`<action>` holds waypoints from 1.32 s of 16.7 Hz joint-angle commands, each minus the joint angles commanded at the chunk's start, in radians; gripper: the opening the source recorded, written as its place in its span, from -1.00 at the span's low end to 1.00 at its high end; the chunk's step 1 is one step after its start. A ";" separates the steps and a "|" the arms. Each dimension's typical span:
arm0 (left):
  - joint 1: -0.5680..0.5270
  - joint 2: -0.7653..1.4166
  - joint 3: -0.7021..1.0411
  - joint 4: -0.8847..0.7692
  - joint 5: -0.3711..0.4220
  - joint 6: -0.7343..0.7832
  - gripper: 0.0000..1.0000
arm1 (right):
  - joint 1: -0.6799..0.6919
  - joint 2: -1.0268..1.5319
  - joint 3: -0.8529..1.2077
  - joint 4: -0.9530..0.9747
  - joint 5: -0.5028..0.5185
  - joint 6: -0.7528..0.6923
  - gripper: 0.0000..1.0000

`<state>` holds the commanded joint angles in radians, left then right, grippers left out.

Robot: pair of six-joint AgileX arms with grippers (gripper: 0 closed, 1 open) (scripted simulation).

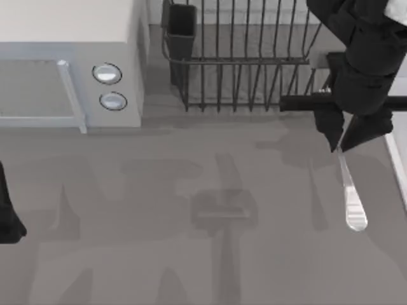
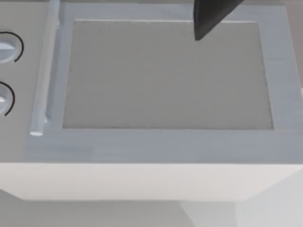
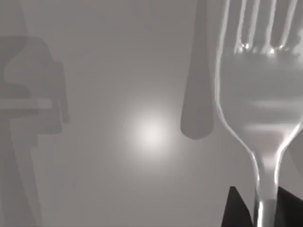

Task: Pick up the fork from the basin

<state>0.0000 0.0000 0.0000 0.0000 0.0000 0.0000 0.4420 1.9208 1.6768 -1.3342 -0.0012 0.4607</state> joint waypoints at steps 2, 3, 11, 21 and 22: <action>0.000 0.000 0.000 0.000 0.000 0.000 1.00 | 0.001 0.009 -0.077 0.095 0.001 0.001 -1.00; 0.000 0.000 0.000 0.000 0.000 0.000 1.00 | 0.002 0.015 -0.122 0.153 0.001 0.001 -1.00; 0.000 0.000 0.000 0.000 0.000 0.000 1.00 | 0.006 0.042 -0.297 0.346 0.002 0.003 -1.00; 0.000 0.000 0.000 0.000 0.000 0.000 1.00 | 0.006 0.042 -0.297 0.346 0.002 0.003 0.36; 0.000 0.000 0.000 0.000 0.000 0.000 1.00 | 0.006 0.042 -0.297 0.346 0.002 0.003 0.51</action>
<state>0.0000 0.0000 0.0000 0.0000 0.0000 0.0000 0.4478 1.9628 1.3802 -0.9881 0.0012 0.4639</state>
